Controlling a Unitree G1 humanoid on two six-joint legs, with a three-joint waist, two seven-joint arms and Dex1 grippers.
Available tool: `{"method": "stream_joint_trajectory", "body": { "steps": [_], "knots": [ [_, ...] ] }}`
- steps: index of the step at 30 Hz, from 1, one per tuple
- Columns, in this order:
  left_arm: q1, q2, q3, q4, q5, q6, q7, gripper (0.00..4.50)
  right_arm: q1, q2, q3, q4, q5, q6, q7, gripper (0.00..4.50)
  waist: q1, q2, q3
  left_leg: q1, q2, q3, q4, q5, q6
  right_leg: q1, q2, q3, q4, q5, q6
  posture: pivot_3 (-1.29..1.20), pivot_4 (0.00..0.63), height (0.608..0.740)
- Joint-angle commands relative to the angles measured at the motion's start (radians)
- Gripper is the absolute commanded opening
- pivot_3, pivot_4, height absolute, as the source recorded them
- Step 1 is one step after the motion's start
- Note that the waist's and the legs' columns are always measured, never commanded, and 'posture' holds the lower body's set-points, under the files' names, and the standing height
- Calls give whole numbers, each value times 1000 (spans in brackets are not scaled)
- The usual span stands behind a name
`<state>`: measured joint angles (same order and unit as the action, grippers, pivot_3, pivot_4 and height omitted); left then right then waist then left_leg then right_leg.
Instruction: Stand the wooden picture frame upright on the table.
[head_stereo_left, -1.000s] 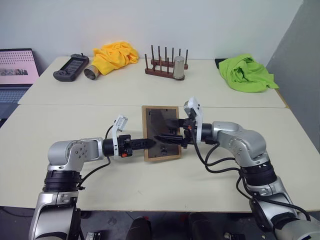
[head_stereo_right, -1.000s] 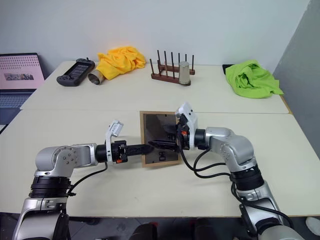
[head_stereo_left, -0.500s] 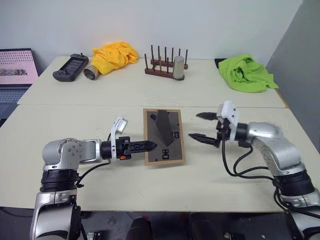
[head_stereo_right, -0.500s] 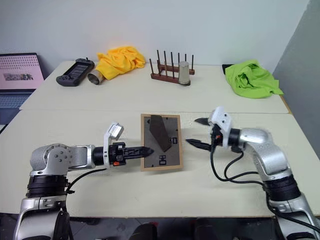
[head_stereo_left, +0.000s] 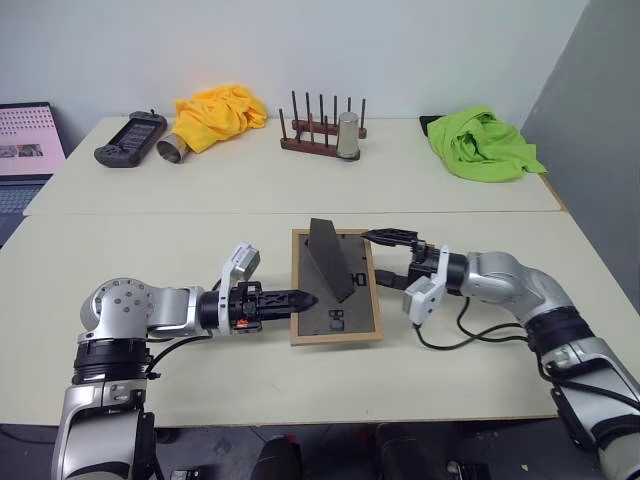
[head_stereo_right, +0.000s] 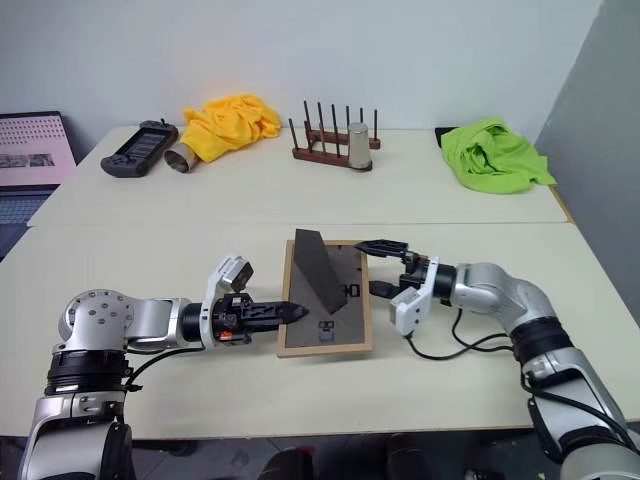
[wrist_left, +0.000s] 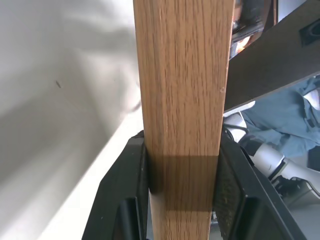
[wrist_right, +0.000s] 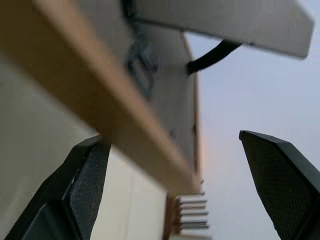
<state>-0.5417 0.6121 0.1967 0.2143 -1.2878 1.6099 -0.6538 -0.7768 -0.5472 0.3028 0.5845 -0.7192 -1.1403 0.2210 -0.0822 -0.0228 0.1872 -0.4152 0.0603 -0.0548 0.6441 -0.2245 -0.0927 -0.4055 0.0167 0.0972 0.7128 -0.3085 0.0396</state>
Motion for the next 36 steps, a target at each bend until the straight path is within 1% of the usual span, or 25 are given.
{"method": "stream_joint_trajectory", "body": {
  "steps": [1,2,3,5,7,10,11,12,13,16,18,20,21,22,23,25,26,28,30,33,34,36],
  "knots": [
    [8,15,11,-33,-92,5,51,1314,-51,18,19,17,-32,-49,-95,4134,2,0,0,0,-1,0,0,0,0,0,-1,0,0,0,0,0,150,740],
    [11,16,12,-37,-100,5,63,1314,-59,20,28,27,-34,-58,-105,3939,2,0,0,0,-1,0,0,0,0,0,-1,0,0,0,0,0,150,740],
    [14,17,13,-40,-108,5,74,1314,-65,21,33,35,-37,-65,-114,3845,2,0,0,0,-1,0,0,0,0,1,-1,0,0,0,0,0,150,740],
    [20,18,15,-43,-129,5,94,1314,-73,16,39,46,-41,-76,-135,3312,2,0,0,0,-1,0,0,0,0,1,-1,0,0,0,0,0,150,740],
    [27,17,14,-47,-145,5,110,1314,-78,9,49,55,-46,-85,-143,2908,1,0,0,0,-1,0,0,0,0,1,-1,0,0,0,0,0,150,740],
    [30,16,16,-51,-159,5,127,1314,-80,4,57,60,-46,-91,-158,2178,1,0,0,0,-1,0,0,0,0,1,-1,0,0,0,0,0,150,740],
    [30,12,23,-56,-154,5,132,1659,-80,2,59,61,-46,-92,-163,1932,0,0,0,0,-1,0,0,0,0,1,-1,0,0,0,0,0,150,740],
    [31,9,28,-62,-150,3,136,2008,-81,0,60,62,-47,-93,-166,1836,0,0,0,0,-1,0,0,0,0,1,-1,0,0,0,0,0,150,740],
    [33,7,35,-66,-145,-6,141,2150,-81,-3,62,64,-45,-93,-165,1797,0,0,0,0,-1,-1,0,0,0,1,-1,0,0,0,0,0,150,740],
    [32,17,48,-71,-123,-30,131,2823,-79,-9,66,81,-11,-98,-147,1334,0,0,0,0,-1,-1,0,0,0,1,-1,0,0,0,0,0,150,740],
    [24,46,60,-75,-89,-57,106,3300,-74,-12,71,98,62,-95,-105,1313,0,0,0,0,-1,0,0,0,0,1,-1,0,0,0,0,0,150,740],
    [7,92,76,-67,-38,-107,69,3780,-60,-14,90,105,185,-76,-21,1313,0,0,0,0,-1,0,0,0,0,1,-1,0,0,0,0,0,150,740],
    [-4,120,84,-62,-8,-142,50,3999,-38,-9,102,90,307,-23,62,1313,0,0,0,0,-1,0,0,0,0,1,-1,0,0,0,0,0,150,740],
    [-12,146,89,-64,22,-177,28,4127,-18,-5,112,71,408,31,138,1313,0,0,0,0,-1,0,0,0,0,1,-1,0,0,0,0,0,150,740],
    [-23,169,104,-62,47,-215,14,4438,4,-4,122,36,514,87,217,1313,0,-1,0,0,0,-1,0,0,0,1,0,-1,0,0,0,0,150,740],
    [-19,195,119,-84,103,-293,0,4500,52,1,128,-56,704,229,371,1313,0,-1,0,0,0,-1,0,0,0,1,-1,-1,0,0,0,0,150,740],
    [-12,201,120,-95,126,-322,-9,4500,71,3,124,-97,770,289,430,1313,0,-1,0,0,0,-1,0,0,0,2,-1,-1,0,0,0,0,150,740],
    [43,210,91,-194,201,-404,-20,4500,95,31,99,-178,916,496,536,1313,0,-1,0,0,0,0,0,0,1,2,-1,0,0,0,0,0,150,740],
    [84,190,74,-294,285,-510,12,4500,91,68,65,-231,1026,707,582,1313,0,0,1,0,0,0,0,-1,2,1,-1,0,0,0,0,0,150,740],
    [163,201,-5,-470,450,-687,1,4500,43,125,-11,-244,1174,1044,585,1313,5,0,1,0,1,-1,0,-1,2,1,-1,-2,0,0,0,0,150,740],
    [182,201,-31,-507,500,-736,0,4500,27,138,-29,-233,1204,1129,589,1313,5,0,1,0,1,-1,0,-1,2,1,0,-1,0,0,0,0,150,740],
    [195,168,-43,-536,552,-799,23,4500,4,157,-62,-221,1260,1290,623,1313,16,0,1,0,1,0,0,-1,2,1,-1,0,0,0,0,0,150,740]
  ]
}}
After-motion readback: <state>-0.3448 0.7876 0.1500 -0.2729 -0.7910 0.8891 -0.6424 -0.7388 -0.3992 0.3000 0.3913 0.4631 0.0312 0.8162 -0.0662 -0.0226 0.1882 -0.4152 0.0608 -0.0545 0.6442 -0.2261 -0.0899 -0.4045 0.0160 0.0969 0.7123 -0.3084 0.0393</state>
